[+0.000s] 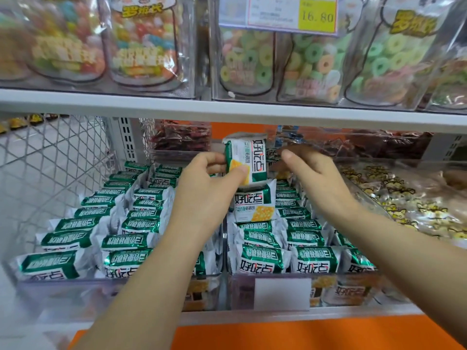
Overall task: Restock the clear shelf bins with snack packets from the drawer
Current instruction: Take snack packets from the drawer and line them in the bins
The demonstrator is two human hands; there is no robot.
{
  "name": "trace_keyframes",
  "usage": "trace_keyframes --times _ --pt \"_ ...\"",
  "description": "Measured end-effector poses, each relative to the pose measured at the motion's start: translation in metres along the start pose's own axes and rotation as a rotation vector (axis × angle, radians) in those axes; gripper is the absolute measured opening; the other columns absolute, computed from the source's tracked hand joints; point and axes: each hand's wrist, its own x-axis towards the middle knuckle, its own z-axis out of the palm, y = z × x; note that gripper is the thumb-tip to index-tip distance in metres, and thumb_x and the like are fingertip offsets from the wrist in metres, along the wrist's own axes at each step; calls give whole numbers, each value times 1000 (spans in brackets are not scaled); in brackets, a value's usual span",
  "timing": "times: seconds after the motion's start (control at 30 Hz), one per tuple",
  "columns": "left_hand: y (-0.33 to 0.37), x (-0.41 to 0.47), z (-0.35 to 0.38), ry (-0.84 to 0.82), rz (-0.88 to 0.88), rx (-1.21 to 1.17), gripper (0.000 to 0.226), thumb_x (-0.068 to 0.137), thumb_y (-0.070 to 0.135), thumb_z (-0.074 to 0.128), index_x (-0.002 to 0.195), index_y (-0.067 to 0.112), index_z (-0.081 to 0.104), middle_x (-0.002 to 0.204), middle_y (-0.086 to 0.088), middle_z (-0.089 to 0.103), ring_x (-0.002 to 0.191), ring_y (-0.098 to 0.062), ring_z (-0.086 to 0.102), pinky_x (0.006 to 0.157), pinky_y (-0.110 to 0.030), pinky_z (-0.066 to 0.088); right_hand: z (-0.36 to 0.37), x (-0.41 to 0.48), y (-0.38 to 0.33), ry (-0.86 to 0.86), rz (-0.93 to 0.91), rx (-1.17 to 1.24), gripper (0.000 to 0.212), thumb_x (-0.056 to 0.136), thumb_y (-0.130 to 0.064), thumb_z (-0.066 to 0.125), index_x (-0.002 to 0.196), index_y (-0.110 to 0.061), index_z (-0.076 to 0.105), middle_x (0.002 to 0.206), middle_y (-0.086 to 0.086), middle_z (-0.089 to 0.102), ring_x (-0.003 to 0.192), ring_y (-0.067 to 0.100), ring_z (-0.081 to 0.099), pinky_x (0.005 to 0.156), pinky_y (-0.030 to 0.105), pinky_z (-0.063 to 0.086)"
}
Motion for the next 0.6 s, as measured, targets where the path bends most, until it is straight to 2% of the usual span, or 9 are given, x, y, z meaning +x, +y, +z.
trace_keyframes --times 0.03,0.1,0.17,0.2,0.27,0.33,0.4,0.53,0.6 --pt "1 -1 2 -9 18 21 25 84 32 68 105 27 57 101 12 63 88 1 60 64 -9 41 2 -6 -6 -73 16 91 48 87 -45 61 117 -8 59 100 -11 69 89 -6 63 78 7 44" --pt "2 -3 7 -25 41 78 32 83 34 68 111 24 58 101 14 63 90 0 61 64 -8 43 7 -11 -12 -191 66 202 69 75 -52 72 119 -4 50 102 -1 73 96 10 68 88 29 51" --pt "3 -6 11 -42 78 129 28 85 34 66 111 26 59 100 15 63 87 4 61 66 -7 44 7 -5 -10 -188 99 303 68 72 -40 79 120 -3 47 105 8 72 97 22 69 88 39 54" --pt "3 -7 11 -46 107 163 25 86 33 65 110 29 58 100 16 62 85 6 60 68 -6 44 5 -1 -9 -142 102 333 59 75 -29 78 119 -4 49 105 9 72 95 21 70 84 33 55" --pt "0 -8 10 -32 198 358 30 88 34 62 118 33 56 112 16 57 99 5 54 88 -16 44 -3 8 -5 5 100 299 39 81 -13 72 116 -8 55 103 4 70 87 12 68 71 18 52" --pt "-4 -8 8 -43 267 634 41 89 40 58 130 36 51 130 15 48 122 -7 40 105 -33 33 -11 14 7 140 116 186 30 85 -11 67 113 -14 56 101 -3 68 84 5 64 66 12 49" --pt "-8 -7 6 -108 271 815 48 90 44 56 137 39 44 141 16 39 133 -11 26 111 -36 21 -17 20 19 192 131 43 32 86 -11 66 116 -19 56 104 -3 66 85 9 62 64 8 47" --pt "-18 -5 6 -198 272 946 50 92 44 53 140 42 39 148 18 31 139 -11 18 116 -45 13 -18 26 36 -19 116 -424 40 91 -11 60 131 -14 54 120 7 62 79 25 64 56 17 47" --pt "-19 -4 6 -203 269 931 48 93 40 53 139 41 40 148 18 32 139 -11 19 116 -46 15 -14 33 41 -114 79 -554 43 94 -10 55 136 -18 50 137 11 52 68 19 63 51 12 44"
